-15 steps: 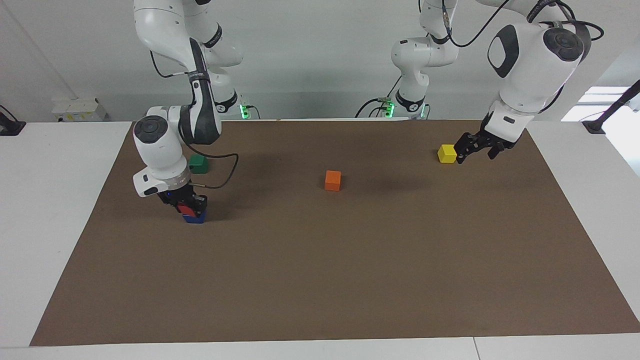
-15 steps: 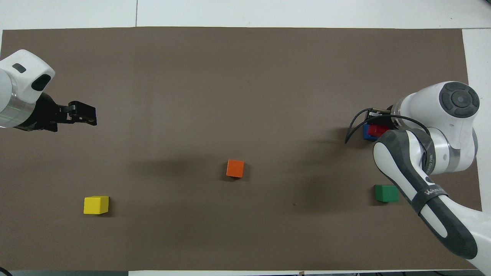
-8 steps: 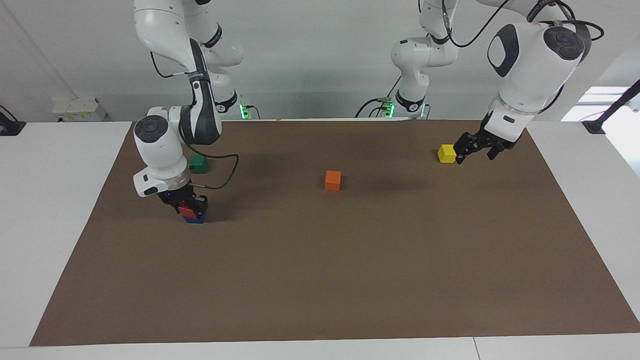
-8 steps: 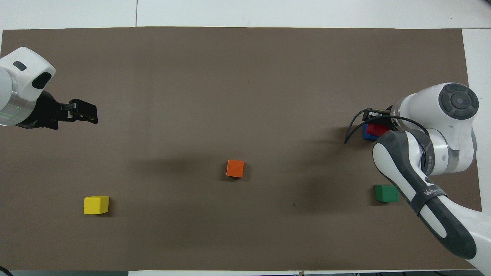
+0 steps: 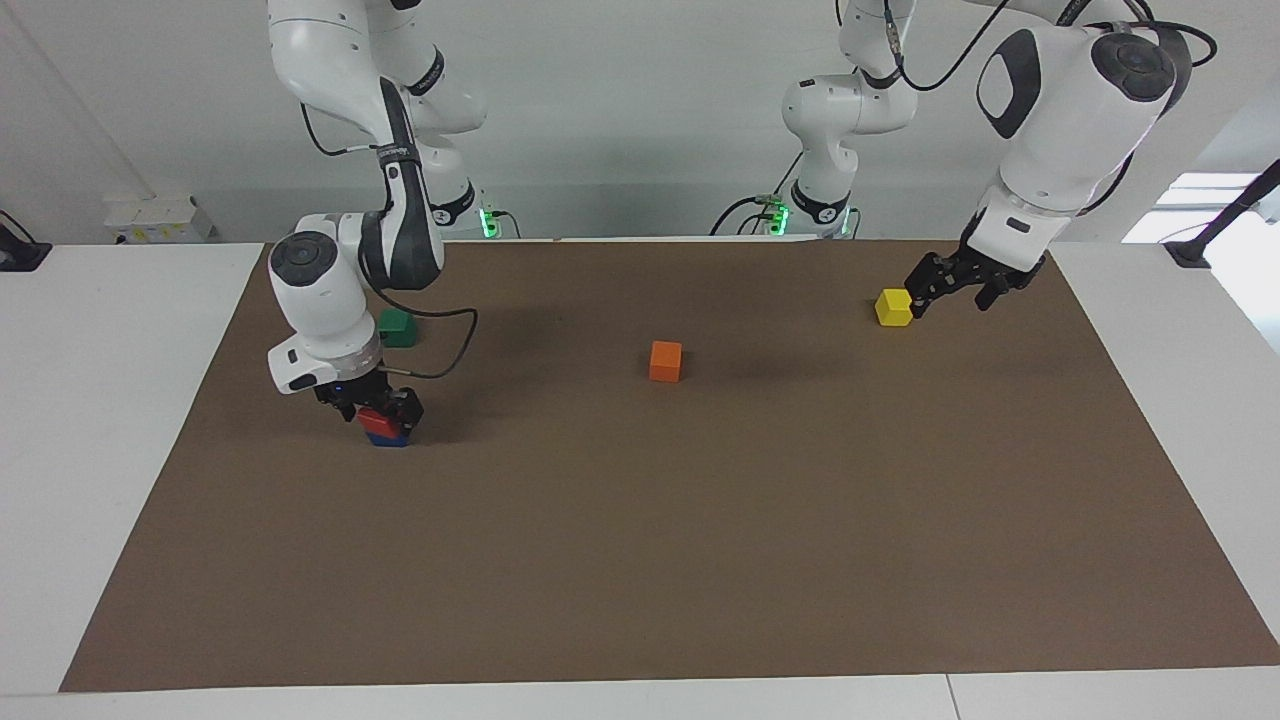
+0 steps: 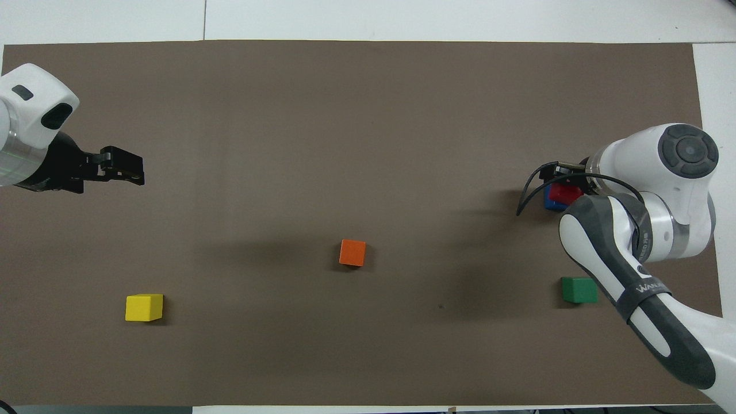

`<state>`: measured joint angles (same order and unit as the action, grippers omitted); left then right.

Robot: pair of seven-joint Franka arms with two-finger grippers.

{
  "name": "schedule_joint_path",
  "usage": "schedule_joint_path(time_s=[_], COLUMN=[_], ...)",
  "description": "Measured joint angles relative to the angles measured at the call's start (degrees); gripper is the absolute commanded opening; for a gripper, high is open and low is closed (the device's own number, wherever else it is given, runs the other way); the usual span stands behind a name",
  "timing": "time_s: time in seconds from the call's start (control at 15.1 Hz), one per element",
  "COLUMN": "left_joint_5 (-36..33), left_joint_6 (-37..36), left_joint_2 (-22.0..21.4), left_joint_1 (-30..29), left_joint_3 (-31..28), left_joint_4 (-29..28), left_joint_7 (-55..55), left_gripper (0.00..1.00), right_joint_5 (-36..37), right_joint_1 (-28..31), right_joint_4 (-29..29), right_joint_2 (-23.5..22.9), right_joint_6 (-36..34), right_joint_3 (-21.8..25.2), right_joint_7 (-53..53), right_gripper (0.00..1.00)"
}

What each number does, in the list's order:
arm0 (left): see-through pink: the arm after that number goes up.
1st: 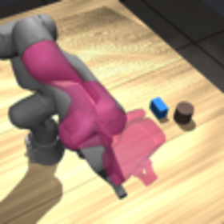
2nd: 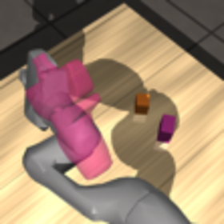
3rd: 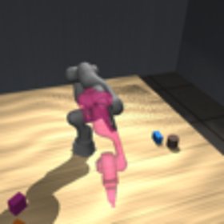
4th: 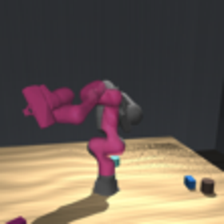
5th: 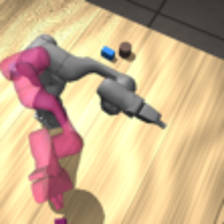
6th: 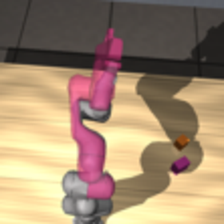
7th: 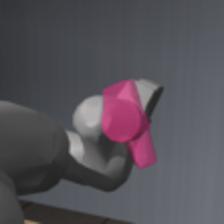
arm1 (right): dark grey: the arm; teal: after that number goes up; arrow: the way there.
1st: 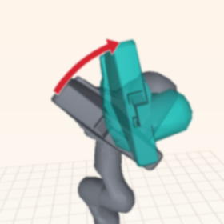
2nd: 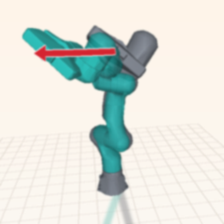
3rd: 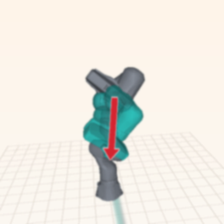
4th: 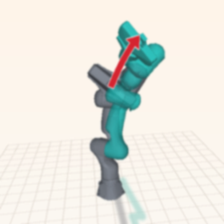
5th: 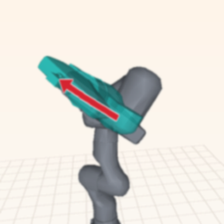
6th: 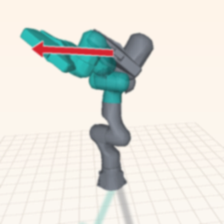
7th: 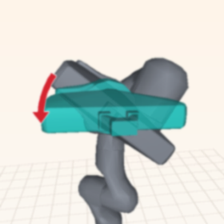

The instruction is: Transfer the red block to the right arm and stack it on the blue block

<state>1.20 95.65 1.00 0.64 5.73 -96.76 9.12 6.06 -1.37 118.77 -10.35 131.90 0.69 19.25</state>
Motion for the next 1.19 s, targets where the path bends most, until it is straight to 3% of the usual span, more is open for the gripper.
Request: schedule_joint_path(time_s=[0.33, 0.6, 0.93, 1.19], left_joint_5=[0.0, 0.0, 0.0, 0.0], left_joint_6=[-1.32, -1.44, -1.43, -1.44], left_joint_2=[0.0, 0.0, -0.04, -0.48], left_joint_1=[0.0, 0.0, 0.01, 0.01], left_joint_3=[-0.01, -0.12, -0.12, -0.09], left_joint_4=[1.54, 1.59, 2.02, 2.29], left_joint_7=[-0.02, -0.03, -0.03, -0.03], left_gripper=[1.0, 1.0, 1.0, 1.0], right_joint_5=[0.0, -0.25, -4.99, -5.15], right_joint_1=[-0.15, -0.35, 0.69, 2.28], right_joint_4=[-11.2, -13.67, -19.75, -25.77], right_joint_2=[3.48, 8.12, 13.33, 13.92], right_joint_6=[-15.95, -21.0, -38.72, -48.39], right_joint_3=[-0.24, -0.26, 0.4, 0.63], right_joint_7=[-6.89, -10.58, -18.43, -22.58], right_gripper=[1.0, 1.0, 1.0, 1.0])
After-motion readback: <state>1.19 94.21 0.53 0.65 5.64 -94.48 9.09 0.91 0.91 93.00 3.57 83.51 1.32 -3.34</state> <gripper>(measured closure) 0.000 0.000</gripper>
